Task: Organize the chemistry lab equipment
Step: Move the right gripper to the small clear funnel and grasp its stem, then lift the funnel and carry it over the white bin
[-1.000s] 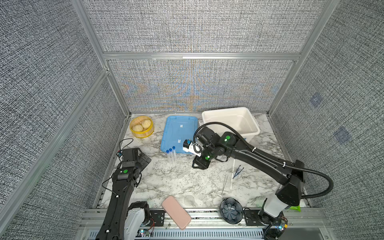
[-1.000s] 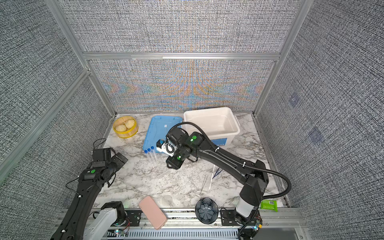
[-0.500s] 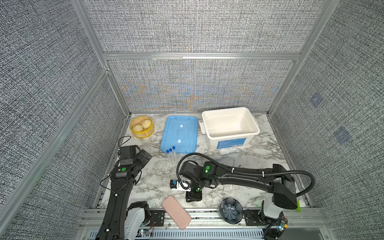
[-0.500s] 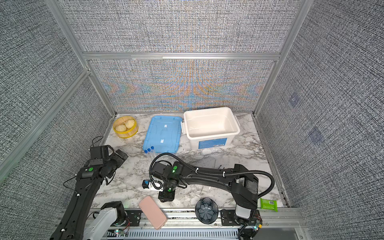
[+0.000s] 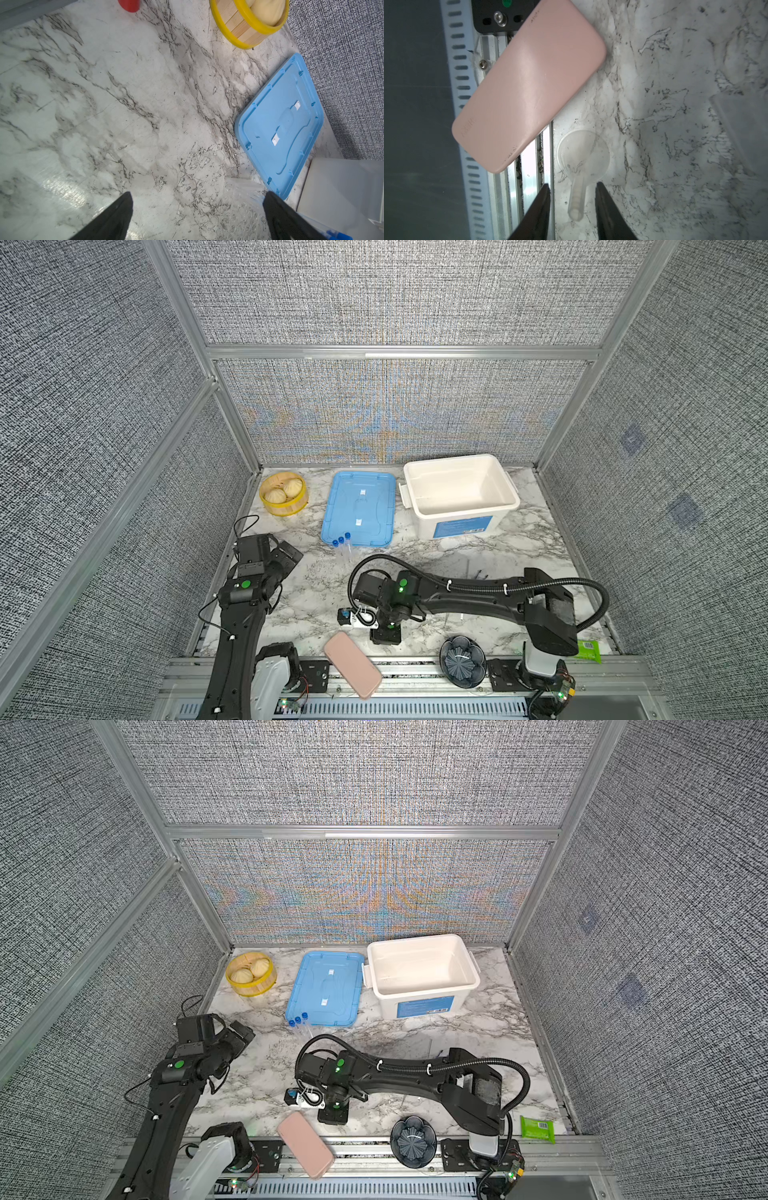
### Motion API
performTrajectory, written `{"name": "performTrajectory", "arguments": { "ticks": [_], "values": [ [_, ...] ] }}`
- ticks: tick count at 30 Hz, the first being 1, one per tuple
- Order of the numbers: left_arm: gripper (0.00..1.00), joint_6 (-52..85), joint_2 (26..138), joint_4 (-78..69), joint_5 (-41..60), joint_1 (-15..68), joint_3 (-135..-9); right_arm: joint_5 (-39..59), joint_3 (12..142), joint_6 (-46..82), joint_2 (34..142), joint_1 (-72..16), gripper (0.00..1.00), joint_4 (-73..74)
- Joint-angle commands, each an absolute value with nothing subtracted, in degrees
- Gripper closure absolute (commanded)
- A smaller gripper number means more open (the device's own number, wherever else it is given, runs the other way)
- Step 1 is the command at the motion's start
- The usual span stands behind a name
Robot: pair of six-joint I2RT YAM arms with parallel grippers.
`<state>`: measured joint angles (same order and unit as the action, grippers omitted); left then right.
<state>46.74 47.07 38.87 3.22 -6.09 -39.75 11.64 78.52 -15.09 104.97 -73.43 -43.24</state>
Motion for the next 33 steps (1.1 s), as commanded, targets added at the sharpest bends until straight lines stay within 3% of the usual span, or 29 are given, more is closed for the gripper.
{"name": "performTrajectory", "arguments": {
  "ticks": [1,9,16,22,27,33],
  "values": [
    [0.01,45.9,47.0,38.9,3.4,-6.2,-40.0,9.3,78.9,-15.8,105.1,-73.5,0.73,-44.7],
    [0.01,45.5,46.2,38.7,3.3,-6.4,-39.6,7.6,77.5,-16.1,103.1,-73.5,0.92,-44.4],
    [0.01,45.7,45.8,38.5,3.5,-6.5,-39.4,5.3,79.0,-14.5,99.7,-71.3,0.92,-46.7],
    [0.01,48.3,45.3,37.5,3.8,-6.5,-37.6,6.7,82.1,-12.0,92.4,-61.5,0.92,-50.5],
    [0.01,48.0,45.8,37.1,4.0,-6.5,-37.9,0.1,84.3,-9.3,84.0,-52.7,0.93,-51.5],
    [0.01,48.1,46.0,35.3,5.4,-6.5,-37.6,-1.4,85.0,-3.7,76.8,-38.9,1.00,-46.2]
  ]
}}
